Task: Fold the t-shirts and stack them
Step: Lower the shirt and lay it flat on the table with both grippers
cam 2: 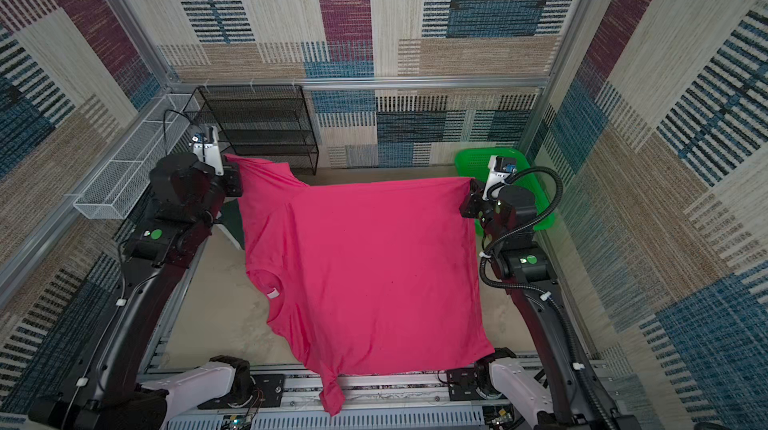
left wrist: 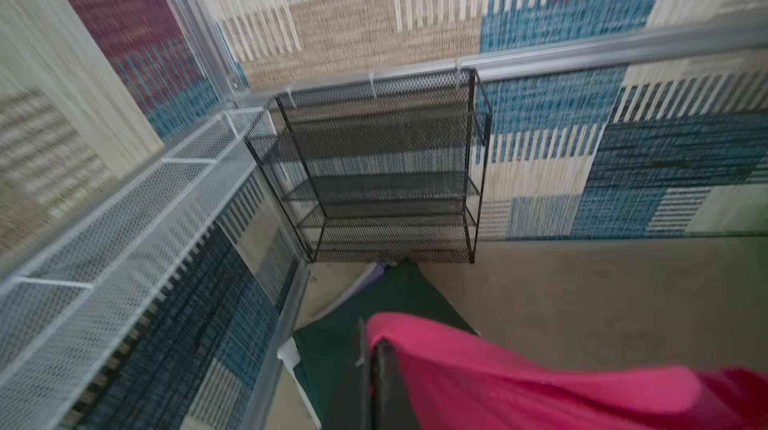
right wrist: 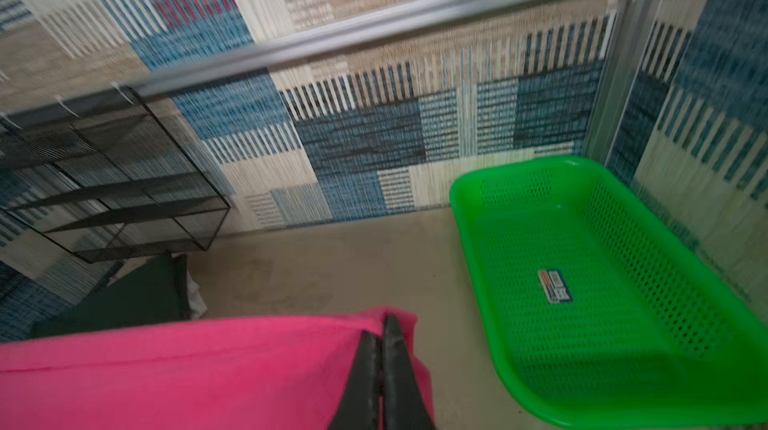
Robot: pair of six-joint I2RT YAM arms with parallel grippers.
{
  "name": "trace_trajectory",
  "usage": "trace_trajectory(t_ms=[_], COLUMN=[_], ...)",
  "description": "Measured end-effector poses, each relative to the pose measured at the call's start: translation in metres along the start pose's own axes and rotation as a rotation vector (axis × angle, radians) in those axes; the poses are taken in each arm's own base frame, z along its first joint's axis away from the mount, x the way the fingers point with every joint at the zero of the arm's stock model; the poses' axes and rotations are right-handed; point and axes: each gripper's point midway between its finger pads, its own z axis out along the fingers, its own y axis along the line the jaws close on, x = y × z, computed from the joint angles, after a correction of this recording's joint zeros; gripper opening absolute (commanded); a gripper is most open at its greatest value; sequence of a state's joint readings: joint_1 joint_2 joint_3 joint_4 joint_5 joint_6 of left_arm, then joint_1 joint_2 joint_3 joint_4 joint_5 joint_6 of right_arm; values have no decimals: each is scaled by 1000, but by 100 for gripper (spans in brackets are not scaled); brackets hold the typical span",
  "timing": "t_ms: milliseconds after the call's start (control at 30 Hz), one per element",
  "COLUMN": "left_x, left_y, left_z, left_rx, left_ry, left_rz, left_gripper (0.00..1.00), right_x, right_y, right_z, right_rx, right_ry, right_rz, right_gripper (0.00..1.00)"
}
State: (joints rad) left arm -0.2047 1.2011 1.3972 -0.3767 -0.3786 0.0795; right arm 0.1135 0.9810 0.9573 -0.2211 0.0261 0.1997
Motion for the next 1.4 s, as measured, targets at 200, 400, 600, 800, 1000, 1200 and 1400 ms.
trace_trajectory(t_ms=[200, 400, 600, 800, 1000, 1200, 1400], left_x=[95, 110, 119, 128, 134, 126, 109], left_y=[-32, -45, -63, -92, -118, -119, -103], left_z=[61, 94, 136, 201, 257, 254, 190], left_rx=[8, 4, 3, 18, 31, 43, 62], left_ry=[158, 131, 137, 148, 151, 135, 137], left_rz=[17, -18, -45, -67, -75, -100, -126], left_gripper=[0, 0, 0, 0, 25, 69, 73], right_x=[92, 104, 100, 99, 100, 95, 75], right_y=[-29, -36, -37, -51, -61, -57, -40], right_z=[49, 78, 113, 163, 224, 226, 180], right_rx=[80, 99, 109, 202, 270, 249, 180], right_ry=[133, 106, 88, 89, 107, 95, 84], right_rz=[-7, -26, -30, -49, -82, -86, -51], right_gripper=[0, 0, 0, 0, 38, 99, 99])
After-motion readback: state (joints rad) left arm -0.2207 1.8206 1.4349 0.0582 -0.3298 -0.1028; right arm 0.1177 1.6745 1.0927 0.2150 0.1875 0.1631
